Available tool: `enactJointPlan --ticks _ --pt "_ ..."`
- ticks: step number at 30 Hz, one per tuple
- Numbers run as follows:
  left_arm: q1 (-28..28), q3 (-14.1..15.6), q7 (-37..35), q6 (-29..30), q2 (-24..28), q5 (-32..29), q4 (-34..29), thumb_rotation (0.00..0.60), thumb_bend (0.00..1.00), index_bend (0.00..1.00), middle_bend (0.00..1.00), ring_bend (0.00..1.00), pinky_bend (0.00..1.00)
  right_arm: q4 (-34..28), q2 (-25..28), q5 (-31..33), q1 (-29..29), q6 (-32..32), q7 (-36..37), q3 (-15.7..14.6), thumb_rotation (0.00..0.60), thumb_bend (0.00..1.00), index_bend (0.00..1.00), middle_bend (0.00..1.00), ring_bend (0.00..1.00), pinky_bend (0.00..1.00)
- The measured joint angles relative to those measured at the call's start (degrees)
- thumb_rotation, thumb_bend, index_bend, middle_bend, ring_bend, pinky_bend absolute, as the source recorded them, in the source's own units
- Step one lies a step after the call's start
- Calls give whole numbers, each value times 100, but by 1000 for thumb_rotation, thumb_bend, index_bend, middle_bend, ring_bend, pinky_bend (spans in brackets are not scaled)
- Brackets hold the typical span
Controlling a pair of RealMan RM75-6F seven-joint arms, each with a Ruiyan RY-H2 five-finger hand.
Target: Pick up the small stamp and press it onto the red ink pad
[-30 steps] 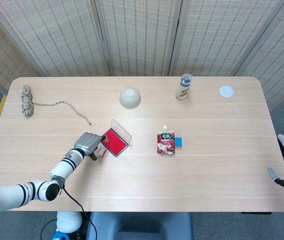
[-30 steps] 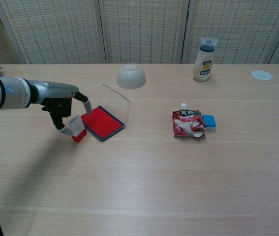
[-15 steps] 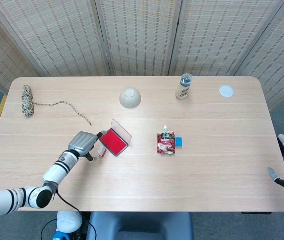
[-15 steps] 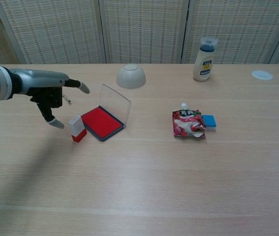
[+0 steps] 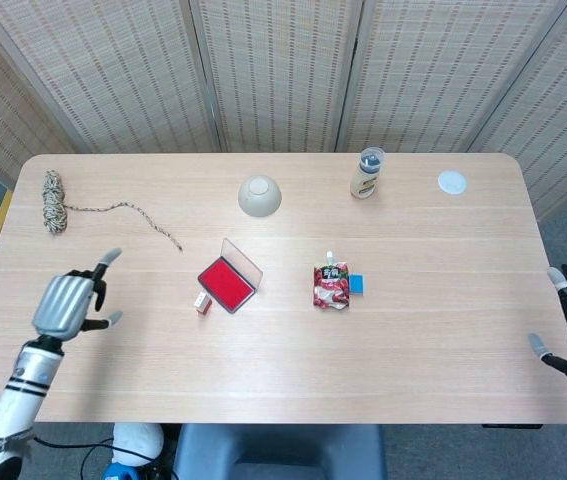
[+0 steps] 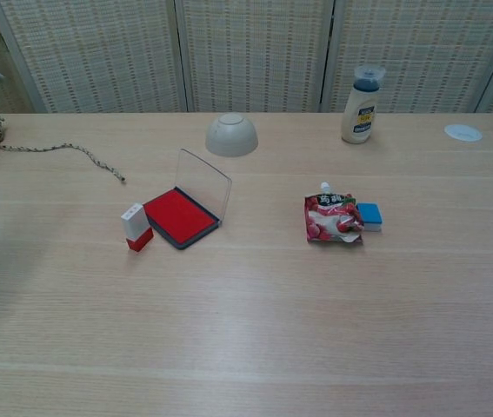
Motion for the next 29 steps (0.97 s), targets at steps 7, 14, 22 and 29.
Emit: enactJointPlan --ticks 7,14,22,29 --pt "1425 137 -837 1210 -322 550 1167 592 209 0 64 11 245 -45 -169 87 108 -152 -487 12 600 266 0 0 0 0" --pt "1827 51 -541 1485 -9 626 736 583 207 0 0 0 200 -42 -294 113 188 -288 -815 -26 600 268 0 0 0 0" --pt "2124 -220 -522 1406 299 482 490 600 207 0 0 0 200 -48 -294 210 241 -430 -833 -32 600 268 0 0 0 0" --pt "2230 -241 -552 1347 337 807 481 600 207 0 0 0 200 -80 -379 248 271 -430 -1032 -16 600 268 0 0 0 0"
